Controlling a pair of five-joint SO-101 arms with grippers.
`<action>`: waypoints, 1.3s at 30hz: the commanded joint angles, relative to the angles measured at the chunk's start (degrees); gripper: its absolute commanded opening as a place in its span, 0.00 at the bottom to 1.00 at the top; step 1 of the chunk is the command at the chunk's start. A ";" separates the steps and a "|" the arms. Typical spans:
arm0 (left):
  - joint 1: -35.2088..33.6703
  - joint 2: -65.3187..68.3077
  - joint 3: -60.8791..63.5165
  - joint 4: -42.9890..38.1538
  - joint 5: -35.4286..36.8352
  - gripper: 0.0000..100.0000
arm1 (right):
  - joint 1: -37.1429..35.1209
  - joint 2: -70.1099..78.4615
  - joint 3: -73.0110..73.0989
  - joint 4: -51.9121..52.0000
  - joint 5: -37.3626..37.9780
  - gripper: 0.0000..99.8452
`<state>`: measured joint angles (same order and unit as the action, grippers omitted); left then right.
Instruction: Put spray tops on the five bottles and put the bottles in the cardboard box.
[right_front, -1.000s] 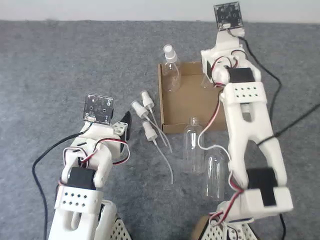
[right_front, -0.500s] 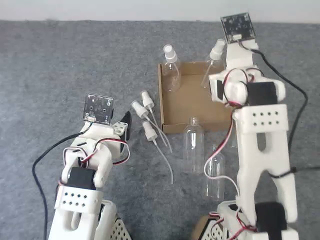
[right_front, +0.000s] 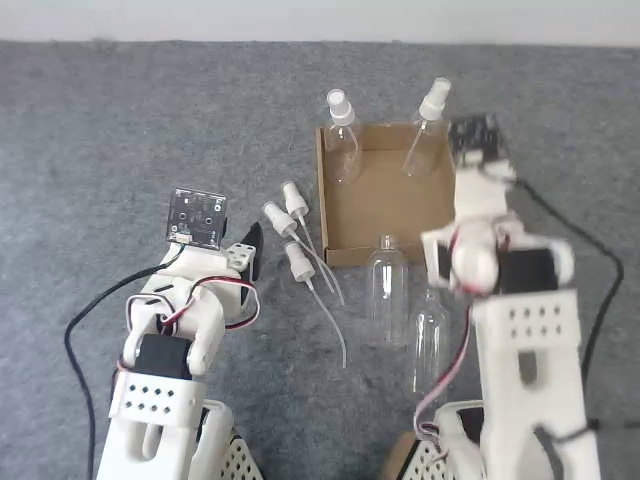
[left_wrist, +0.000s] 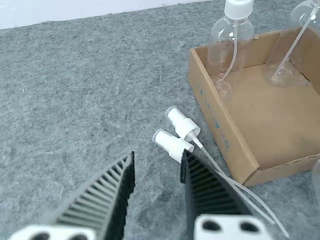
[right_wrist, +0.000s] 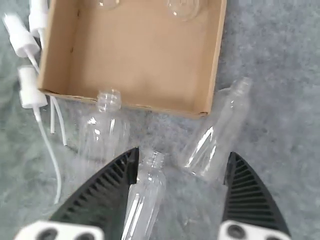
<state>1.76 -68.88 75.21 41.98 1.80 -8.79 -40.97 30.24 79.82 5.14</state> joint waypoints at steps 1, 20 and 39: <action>-0.26 -0.09 -0.40 -1.49 0.18 0.14 | 0.31 -17.01 19.96 -10.77 -0.62 0.22; -0.09 -0.09 0.40 -1.76 0.18 0.14 | 0.40 -61.85 54.51 -6.90 -0.53 0.06; 0.18 -0.09 0.48 -1.76 0.35 0.14 | 0.13 -62.99 66.20 -6.37 -0.62 0.06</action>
<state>1.85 -68.79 76.09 41.98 1.80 -8.97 -104.26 93.19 72.00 4.88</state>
